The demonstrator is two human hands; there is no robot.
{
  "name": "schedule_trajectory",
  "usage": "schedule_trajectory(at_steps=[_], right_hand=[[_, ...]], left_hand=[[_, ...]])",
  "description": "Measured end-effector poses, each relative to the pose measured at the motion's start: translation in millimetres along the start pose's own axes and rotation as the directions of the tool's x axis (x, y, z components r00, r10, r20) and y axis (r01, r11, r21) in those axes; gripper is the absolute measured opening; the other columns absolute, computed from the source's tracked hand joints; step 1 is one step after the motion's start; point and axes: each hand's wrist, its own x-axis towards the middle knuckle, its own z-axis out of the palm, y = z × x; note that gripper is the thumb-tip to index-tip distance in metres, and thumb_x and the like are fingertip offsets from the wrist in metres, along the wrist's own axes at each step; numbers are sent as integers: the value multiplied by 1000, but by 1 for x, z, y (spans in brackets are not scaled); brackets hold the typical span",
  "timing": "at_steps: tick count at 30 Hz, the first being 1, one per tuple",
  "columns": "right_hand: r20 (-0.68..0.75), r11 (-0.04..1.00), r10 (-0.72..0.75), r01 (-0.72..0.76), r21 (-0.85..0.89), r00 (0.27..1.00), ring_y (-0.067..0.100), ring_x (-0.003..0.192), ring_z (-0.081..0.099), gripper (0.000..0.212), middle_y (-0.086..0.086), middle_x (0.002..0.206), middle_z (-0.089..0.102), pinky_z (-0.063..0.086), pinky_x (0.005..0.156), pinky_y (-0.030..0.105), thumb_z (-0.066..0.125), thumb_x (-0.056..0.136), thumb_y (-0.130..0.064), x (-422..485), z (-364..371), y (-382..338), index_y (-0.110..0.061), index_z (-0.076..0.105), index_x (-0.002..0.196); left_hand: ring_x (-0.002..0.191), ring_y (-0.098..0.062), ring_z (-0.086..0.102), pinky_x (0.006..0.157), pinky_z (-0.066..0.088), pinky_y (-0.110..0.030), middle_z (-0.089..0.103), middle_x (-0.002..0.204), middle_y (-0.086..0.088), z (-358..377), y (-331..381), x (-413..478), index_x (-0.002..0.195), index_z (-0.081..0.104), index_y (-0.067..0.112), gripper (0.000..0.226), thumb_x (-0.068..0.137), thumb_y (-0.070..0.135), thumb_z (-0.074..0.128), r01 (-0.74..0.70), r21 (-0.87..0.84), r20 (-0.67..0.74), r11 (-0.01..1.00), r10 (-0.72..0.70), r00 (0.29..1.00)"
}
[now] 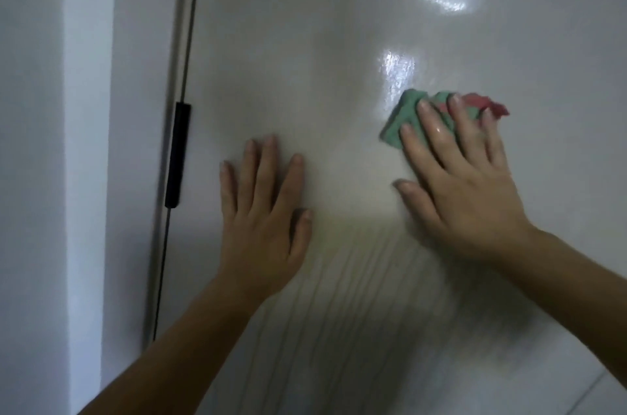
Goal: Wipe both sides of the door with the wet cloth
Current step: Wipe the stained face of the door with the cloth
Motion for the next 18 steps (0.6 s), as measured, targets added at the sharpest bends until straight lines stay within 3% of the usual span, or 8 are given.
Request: schedule_trajectory(at_steps=[2, 6, 7, 9, 11, 12, 16, 18], right_hand=[[12, 999, -22, 22, 33, 1000, 39, 155, 10, 68, 9, 167, 15, 8, 124, 60, 45, 102, -52, -26, 10, -18, -15, 33, 158], [99, 973, -224, 218, 74, 969, 33, 155, 18, 63, 1, 166, 23, 13, 125, 53, 50, 101, -51, -78, 19, -22, -22, 39, 155], [64, 983, -178, 175, 47, 982, 32, 155, 19, 62, 1, 166, 22, 12, 125, 52, 49, 102, -50, -73, 17, -10, -22, 37, 156], [2, 996, 85, -85, 23, 996, 33, 156, 13, 63, 2, 167, 14, 6, 126, 52, 41, 104, -48, -55, 7, 16, -21, 26, 159], [-18, 944, 323, -321, 77, 946, 34, 157, 2, 66, 4, 168, 2, -3, 126, 52, 33, 104, -49, -44, 3, 25, -18, 18, 161], [-23, 934, 347, -344, 92, 937, 36, 157, 1, 67, 5, 168, 2, -3, 126, 54, 36, 103, -49, -47, 4, 17, -17, 22, 161], [89, 992, -39, 28, 123, 995, 33, 156, 14, 62, 2, 167, 19, 14, 125, 56, 50, 101, -50, -115, 22, -24, -21, 40, 155], [80, 995, -62, 56, 85, 995, 32, 155, 20, 57, -1, 166, 21, 14, 125, 53, 47, 102, -50, -126, 21, 1, -23, 44, 153]], left_hand=[[156, -43, 11, 124, 8, -64, 16, 167, -24, 2, 11, 7, 157, 35, 7, 64, 100, 36, 44, -48, -2, 25, 999, 48, 999], [156, -43, 11, 124, 11, -64, 17, 167, -25, 1, 21, 8, 157, 34, 5, 68, 98, 37, 46, -56, 12, 62, 998, 56, 997], [156, -43, 11, 124, 11, -65, 16, 167, -25, -1, 23, 10, 157, 34, 5, 68, 98, 37, 47, -56, 20, 67, 998, 55, 996], [156, -43, 10, 123, 12, -65, 16, 167, -25, -4, 31, 15, 156, 35, 3, 68, 98, 37, 46, -77, 33, 75, 997, 74, 994], [157, -43, 9, 124, 11, -65, 15, 167, -24, -6, 43, 24, 156, 35, 3, 68, 98, 36, 46, -119, 29, 92, 993, 116, 989], [157, -42, 9, 124, 11, -64, 16, 167, -24, -5, 51, 28, 157, 35, 4, 67, 98, 35, 45, -149, 22, 103, 989, 146, 984], [156, -41, 13, 124, 13, -63, 19, 167, -23, 0, 76, 41, 154, 39, 4, 64, 98, 33, 44, -276, 6, 149, 961, 272, 951], [156, -40, 15, 123, 15, -64, 20, 167, -22, 2, 84, 43, 153, 42, 5, 62, 98, 34, 43, -314, 9, 183, 949, 308, 934]])
